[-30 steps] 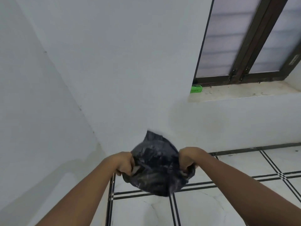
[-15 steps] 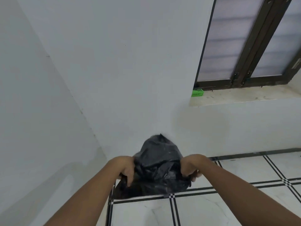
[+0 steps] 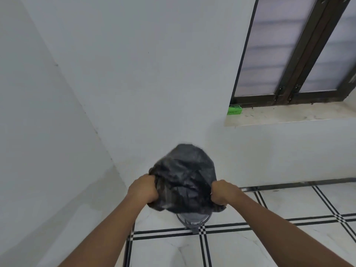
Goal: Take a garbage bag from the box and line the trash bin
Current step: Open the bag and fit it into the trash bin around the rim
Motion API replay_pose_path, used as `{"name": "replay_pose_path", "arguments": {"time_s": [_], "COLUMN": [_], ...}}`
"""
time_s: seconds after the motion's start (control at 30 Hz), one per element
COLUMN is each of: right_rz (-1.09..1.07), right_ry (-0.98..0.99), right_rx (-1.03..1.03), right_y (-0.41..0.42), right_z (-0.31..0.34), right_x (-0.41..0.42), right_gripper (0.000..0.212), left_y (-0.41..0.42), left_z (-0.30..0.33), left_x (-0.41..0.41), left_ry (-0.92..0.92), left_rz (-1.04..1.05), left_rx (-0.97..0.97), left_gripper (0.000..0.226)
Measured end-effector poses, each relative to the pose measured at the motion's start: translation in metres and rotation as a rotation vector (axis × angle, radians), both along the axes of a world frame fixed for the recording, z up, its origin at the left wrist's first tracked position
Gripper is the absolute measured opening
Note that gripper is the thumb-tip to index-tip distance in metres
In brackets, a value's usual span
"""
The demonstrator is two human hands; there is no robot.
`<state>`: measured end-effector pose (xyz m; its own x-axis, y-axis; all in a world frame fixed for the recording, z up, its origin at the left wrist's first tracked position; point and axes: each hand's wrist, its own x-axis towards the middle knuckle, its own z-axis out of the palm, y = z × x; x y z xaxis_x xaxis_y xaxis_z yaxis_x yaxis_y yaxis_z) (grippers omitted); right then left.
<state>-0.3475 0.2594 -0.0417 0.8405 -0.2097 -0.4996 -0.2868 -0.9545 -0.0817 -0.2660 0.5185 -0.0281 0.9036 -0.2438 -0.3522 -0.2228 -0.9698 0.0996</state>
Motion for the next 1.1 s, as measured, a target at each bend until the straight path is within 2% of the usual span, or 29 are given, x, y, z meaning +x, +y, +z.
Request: {"name": "replay_pose_path", "arguments": {"time_s": [0.03, 0.07, 0.1, 0.2, 0.3, 0.33, 0.37, 0.47, 0.57, 0.63, 0.73, 0.83, 0.87, 0.93, 1.1], "right_rz": [-0.07, -0.143, -0.22, -0.372, -0.567, -0.586, -0.559, -0.38, -0.256, -0.232, -0.242, -0.118, -0.056, 0.003, -0.03], "right_ry": [0.011, -0.033, -0.097, -0.284, -0.371, -0.414, -0.451, -0.533, -0.58, -0.546, -0.508, -0.584, -0.61, -0.611, -0.61], "right_rx": [0.086, 0.178, 0.265, 0.465, 0.632, 0.621, 0.558, 0.425, 0.277, 0.124, 0.014, -0.182, -0.202, -0.104, 0.088], "right_y": [0.001, 0.003, 0.004, 0.01, 0.014, 0.013, 0.011, 0.011, 0.014, 0.017, 0.018, 0.015, 0.014, 0.013, 0.017], "right_z": [-0.002, -0.005, -0.007, -0.003, -0.005, -0.007, -0.009, -0.009, -0.012, -0.013, -0.014, -0.02, -0.021, -0.022, -0.022], "right_x": [0.001, 0.002, 0.004, 0.01, 0.011, 0.011, 0.009, 0.004, 0.005, 0.006, 0.007, 0.008, 0.009, 0.013, 0.02], "right_gripper": [0.024, 0.016, 0.011, 0.016, 0.016, 0.013, 0.02, 0.04, 0.047, 0.035, 0.012, 0.016, 0.017, 0.02, 0.02], "left_y": [0.001, 0.001, 0.001, -0.002, 0.0, 0.002, 0.004, 0.016, 0.029, 0.035, 0.036, 0.031, 0.03, 0.029, 0.027], "left_z": [-0.001, -0.002, -0.004, 0.0, 0.005, 0.004, 0.004, -0.001, -0.007, -0.008, -0.01, -0.013, -0.014, -0.015, -0.018], "left_x": [0.0, 0.001, 0.003, 0.005, 0.004, 0.005, 0.005, 0.003, 0.004, 0.008, 0.009, 0.006, 0.006, 0.008, 0.011], "left_ry": [0.094, 0.111, 0.069, -0.113, -0.167, -0.168, -0.167, -0.166, -0.118, -0.098, -0.079, -0.066, -0.066, -0.059, -0.051], "left_rz": [0.027, 0.056, 0.088, 0.13, 0.12, 0.13, 0.14, 0.145, 0.125, 0.111, 0.106, 0.07, 0.064, 0.066, 0.059], "left_rx": [0.023, 0.006, -0.038, -0.192, -0.216, -0.211, -0.204, -0.176, -0.117, -0.101, -0.114, -0.127, -0.132, -0.14, -0.129], "left_gripper": [0.052, 0.056, 0.066, 0.09, 0.099, 0.098, 0.098, 0.099, 0.101, 0.104, 0.103, 0.102, 0.102, 0.103, 0.104]}}
